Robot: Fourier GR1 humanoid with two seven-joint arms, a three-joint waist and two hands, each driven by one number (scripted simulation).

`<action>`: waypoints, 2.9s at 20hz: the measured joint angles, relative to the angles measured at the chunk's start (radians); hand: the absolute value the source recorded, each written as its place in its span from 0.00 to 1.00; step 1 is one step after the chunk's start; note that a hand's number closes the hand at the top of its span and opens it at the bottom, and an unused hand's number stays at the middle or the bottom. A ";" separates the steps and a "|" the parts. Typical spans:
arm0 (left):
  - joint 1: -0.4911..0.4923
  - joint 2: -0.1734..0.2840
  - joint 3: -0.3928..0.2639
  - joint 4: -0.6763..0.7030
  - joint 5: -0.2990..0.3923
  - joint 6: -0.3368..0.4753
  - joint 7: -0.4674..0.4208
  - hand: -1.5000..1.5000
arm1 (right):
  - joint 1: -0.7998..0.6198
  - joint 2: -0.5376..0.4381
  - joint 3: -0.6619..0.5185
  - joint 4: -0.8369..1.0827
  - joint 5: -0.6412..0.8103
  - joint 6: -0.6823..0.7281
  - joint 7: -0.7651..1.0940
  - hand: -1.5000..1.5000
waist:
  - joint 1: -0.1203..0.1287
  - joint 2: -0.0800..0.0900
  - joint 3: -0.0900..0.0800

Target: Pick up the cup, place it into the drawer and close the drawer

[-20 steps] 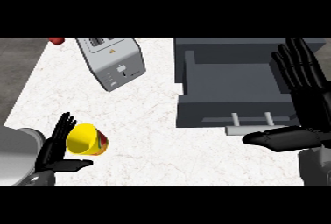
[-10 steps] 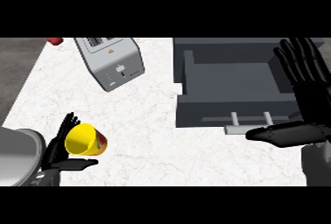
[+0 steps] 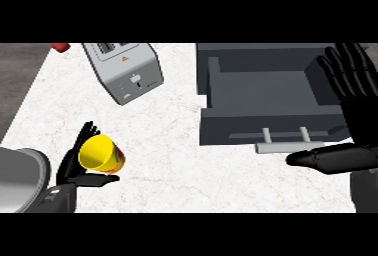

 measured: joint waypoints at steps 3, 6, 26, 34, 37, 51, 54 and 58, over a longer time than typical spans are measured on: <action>-0.004 -0.015 -0.006 -0.003 0.001 -0.034 0.005 1.00 | -0.006 -0.007 -0.014 0.019 -0.005 0.004 -0.010 0.00 | 0.002 0.001 0.000; -0.011 -0.034 -0.013 -0.021 0.003 -0.055 -0.001 1.00 | -0.025 -0.006 -0.010 0.031 0.007 -0.005 -0.006 0.00 | 0.004 0.002 -0.001; -0.082 -0.132 0.065 -0.191 0.093 0.119 -0.111 1.00 | 0.007 -0.014 -0.025 0.020 -0.004 0.012 -0.017 0.00 | 0.011 -0.005 0.002; -0.212 -0.197 -0.004 -0.373 0.091 0.148 0.022 1.00 | 0.002 -0.023 -0.033 0.023 0.005 0.005 0.000 0.00 | 0.029 -0.014 0.005; -0.266 -0.224 -0.042 -0.462 0.088 0.157 0.119 1.00 | 0.012 -0.021 -0.036 0.038 0.017 0.002 -0.019 0.00 | 0.034 -0.016 0.005; -0.608 -0.267 -0.280 -0.609 0.190 0.472 0.574 1.00 | 0.019 -0.016 -0.036 0.046 0.028 0.005 -0.049 0.00 | 0.008 -0.010 0.005; -0.698 -0.267 -0.315 -0.517 0.213 0.531 0.627 1.00 | 0.007 -0.021 -0.041 0.047 0.016 0.012 -0.045 0.00 | -0.007 -0.006 0.005; -0.808 -0.268 -0.369 -0.382 0.249 0.603 0.683 1.00 | -0.015 -0.017 -0.033 0.069 0.017 0.017 -0.059 0.00 | -0.028 0.002 0.005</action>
